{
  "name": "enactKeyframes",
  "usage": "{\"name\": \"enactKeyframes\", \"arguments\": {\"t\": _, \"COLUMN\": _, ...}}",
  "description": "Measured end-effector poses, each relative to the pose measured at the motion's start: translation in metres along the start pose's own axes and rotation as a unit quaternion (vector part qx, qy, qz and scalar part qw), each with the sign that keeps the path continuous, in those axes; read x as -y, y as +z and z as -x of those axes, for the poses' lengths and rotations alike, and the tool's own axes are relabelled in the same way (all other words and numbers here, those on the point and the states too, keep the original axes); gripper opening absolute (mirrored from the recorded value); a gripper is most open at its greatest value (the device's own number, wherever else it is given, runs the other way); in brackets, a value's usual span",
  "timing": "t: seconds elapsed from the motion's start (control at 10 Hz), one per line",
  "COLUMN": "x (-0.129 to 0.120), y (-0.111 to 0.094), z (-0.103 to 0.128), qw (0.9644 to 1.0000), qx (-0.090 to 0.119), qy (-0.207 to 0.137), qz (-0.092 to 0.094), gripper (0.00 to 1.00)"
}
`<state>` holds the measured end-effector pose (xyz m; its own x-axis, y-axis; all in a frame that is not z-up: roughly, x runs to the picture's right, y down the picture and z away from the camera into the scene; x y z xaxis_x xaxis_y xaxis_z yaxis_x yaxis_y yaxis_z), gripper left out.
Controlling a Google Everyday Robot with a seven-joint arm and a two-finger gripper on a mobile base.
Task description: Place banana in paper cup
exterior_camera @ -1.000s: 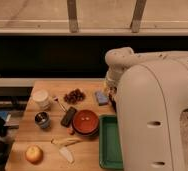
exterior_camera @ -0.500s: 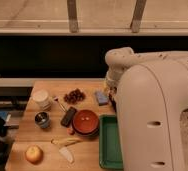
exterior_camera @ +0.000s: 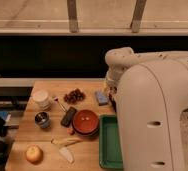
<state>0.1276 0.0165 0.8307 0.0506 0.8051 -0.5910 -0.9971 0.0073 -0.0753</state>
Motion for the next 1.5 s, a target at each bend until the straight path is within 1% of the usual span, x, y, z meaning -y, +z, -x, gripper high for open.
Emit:
{"name": "enactKeyframes", "arguments": {"t": 0.4, "x": -0.001, "y": -0.001, "z": 0.001, "qw": 1.0000, "qx": 0.001, "qy": -0.004, "qz": 0.004, "gripper": 0.63}}
{"name": "enactKeyframes", "arguments": {"t": 0.6, "x": -0.015, "y": -0.009, "z": 0.002, "qw": 0.9989, "qx": 0.009, "qy": -0.042, "qz": 0.016, "gripper": 0.63}}
{"name": "enactKeyframes", "arguments": {"t": 0.7, "x": -0.035, "y": -0.013, "z": 0.003, "qw": 0.9971, "qx": 0.014, "qy": -0.071, "qz": 0.023, "gripper": 0.63}}
{"name": "enactKeyframes", "arguments": {"t": 0.8, "x": -0.061, "y": -0.017, "z": 0.001, "qw": 0.9940, "qx": 0.017, "qy": -0.104, "qz": 0.030, "gripper": 0.63}}
{"name": "enactKeyframes", "arguments": {"t": 0.9, "x": -0.095, "y": -0.021, "z": -0.001, "qw": 0.9894, "qx": 0.019, "qy": -0.139, "qz": 0.036, "gripper": 0.63}}
{"name": "enactKeyframes", "arguments": {"t": 1.0, "x": -0.121, "y": -0.024, "z": -0.006, "qw": 0.9852, "qx": 0.021, "qy": -0.165, "qz": 0.039, "gripper": 0.63}}
{"name": "enactKeyframes", "arguments": {"t": 1.1, "x": -0.152, "y": -0.027, "z": -0.017, "qw": 0.9794, "qx": 0.023, "qy": -0.197, "qz": 0.040, "gripper": 0.63}}
{"name": "enactKeyframes", "arguments": {"t": 1.2, "x": -0.178, "y": -0.031, "z": -0.032, "qw": 0.9735, "qx": 0.027, "qy": -0.224, "qz": 0.036, "gripper": 0.63}}
{"name": "enactKeyframes", "arguments": {"t": 1.4, "x": -0.215, "y": -0.039, "z": -0.065, "qw": 0.9606, "qx": 0.032, "qy": -0.274, "qz": 0.036, "gripper": 0.63}}
{"name": "enactKeyframes", "arguments": {"t": 1.5, "x": -0.220, "y": -0.041, "z": -0.070, "qw": 0.9578, "qx": 0.033, "qy": -0.283, "qz": 0.036, "gripper": 0.63}}
